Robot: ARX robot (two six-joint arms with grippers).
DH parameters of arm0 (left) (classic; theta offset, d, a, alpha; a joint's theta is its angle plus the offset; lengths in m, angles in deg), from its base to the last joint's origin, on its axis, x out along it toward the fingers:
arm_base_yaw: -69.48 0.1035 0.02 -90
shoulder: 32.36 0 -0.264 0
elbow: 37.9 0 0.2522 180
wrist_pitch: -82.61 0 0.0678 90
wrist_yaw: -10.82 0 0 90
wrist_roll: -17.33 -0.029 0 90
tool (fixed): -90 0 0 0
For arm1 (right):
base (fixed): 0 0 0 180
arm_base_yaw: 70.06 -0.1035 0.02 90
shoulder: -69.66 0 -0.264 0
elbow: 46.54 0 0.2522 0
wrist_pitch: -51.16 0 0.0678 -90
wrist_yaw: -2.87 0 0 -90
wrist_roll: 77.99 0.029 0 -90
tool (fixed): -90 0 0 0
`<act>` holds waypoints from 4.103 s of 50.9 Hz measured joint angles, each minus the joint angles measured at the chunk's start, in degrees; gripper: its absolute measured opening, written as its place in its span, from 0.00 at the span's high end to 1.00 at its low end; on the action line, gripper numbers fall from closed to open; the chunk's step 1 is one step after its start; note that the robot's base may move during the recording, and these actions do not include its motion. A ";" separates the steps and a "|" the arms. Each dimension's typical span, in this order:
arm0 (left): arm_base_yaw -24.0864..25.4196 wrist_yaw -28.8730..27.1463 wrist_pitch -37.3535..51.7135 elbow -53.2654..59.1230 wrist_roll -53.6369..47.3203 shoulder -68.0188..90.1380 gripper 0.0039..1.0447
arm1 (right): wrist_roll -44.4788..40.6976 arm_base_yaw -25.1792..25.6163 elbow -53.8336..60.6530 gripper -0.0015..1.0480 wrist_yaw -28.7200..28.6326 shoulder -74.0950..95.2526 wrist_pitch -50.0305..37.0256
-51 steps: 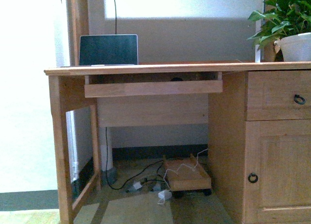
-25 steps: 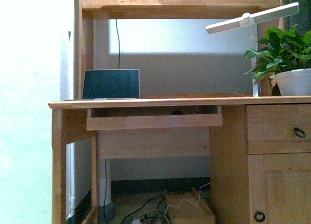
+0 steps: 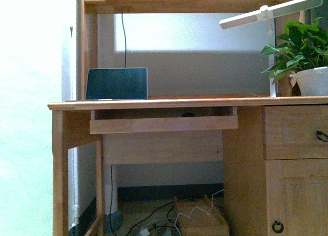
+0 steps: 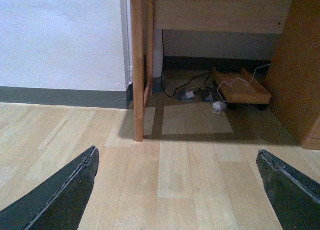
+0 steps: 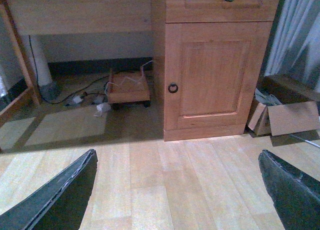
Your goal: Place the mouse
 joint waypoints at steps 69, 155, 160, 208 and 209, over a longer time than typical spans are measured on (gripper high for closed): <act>0.00 0.00 0.00 0.00 0.00 0.00 0.07 | 0.00 0.00 0.00 0.07 0.04 0.00 0.00; 13.25 12.63 53.72 -30.47 -61.90 92.13 0.07 | 0.00 0.00 0.00 0.07 0.00 0.00 0.00; 11.89 13.77 54.51 -35.28 -67.43 96.67 0.07 | 0.00 0.00 0.00 0.07 -0.02 0.00 0.00; 1.42 20.61 47.12 -69.40 -81.66 126.49 0.07 | 0.00 0.00 0.00 0.07 0.00 0.00 0.00; 1.42 20.63 46.82 -70.12 -81.72 126.95 0.07 | 0.00 0.00 0.00 0.07 -0.02 0.00 0.00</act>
